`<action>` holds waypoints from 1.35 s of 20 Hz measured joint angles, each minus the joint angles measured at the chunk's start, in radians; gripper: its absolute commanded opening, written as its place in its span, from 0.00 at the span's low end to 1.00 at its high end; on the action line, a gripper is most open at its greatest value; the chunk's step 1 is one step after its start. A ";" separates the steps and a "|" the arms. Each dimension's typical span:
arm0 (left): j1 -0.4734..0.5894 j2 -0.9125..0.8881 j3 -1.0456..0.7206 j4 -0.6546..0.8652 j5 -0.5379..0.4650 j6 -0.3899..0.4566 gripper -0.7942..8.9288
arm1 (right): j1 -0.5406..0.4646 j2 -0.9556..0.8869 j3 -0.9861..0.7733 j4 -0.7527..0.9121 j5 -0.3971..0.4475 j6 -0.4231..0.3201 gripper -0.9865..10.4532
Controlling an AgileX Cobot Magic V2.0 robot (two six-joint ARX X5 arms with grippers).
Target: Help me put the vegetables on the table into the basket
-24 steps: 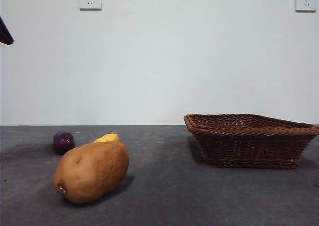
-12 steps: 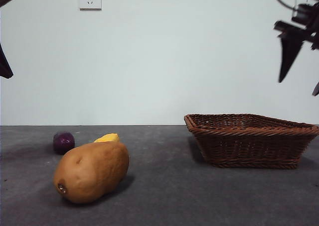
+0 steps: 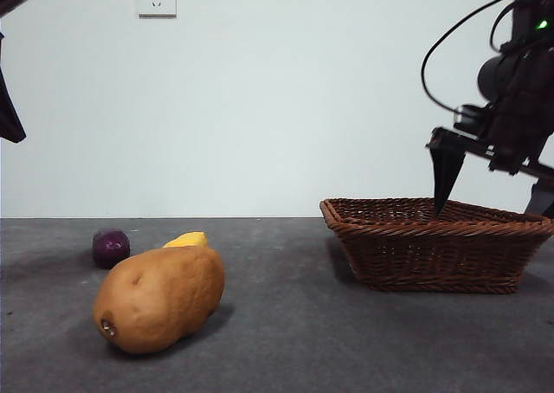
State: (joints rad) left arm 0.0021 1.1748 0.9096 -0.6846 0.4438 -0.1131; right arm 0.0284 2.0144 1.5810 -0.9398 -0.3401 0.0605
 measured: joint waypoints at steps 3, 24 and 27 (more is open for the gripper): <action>-0.021 0.000 0.000 -0.010 0.000 0.002 0.08 | 0.011 0.033 0.001 -0.002 0.000 -0.002 0.35; -0.269 0.337 0.285 -0.140 -0.114 -0.075 0.42 | 0.010 -0.316 0.017 -0.198 0.040 -0.061 0.08; -0.354 0.520 0.474 -0.228 -0.221 -0.071 0.54 | 0.010 -0.354 0.017 -0.224 0.111 -0.082 0.08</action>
State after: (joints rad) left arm -0.3515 1.6947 1.3834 -0.9123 0.2230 -0.1844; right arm 0.0383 1.6604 1.5978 -1.1633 -0.2291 -0.0212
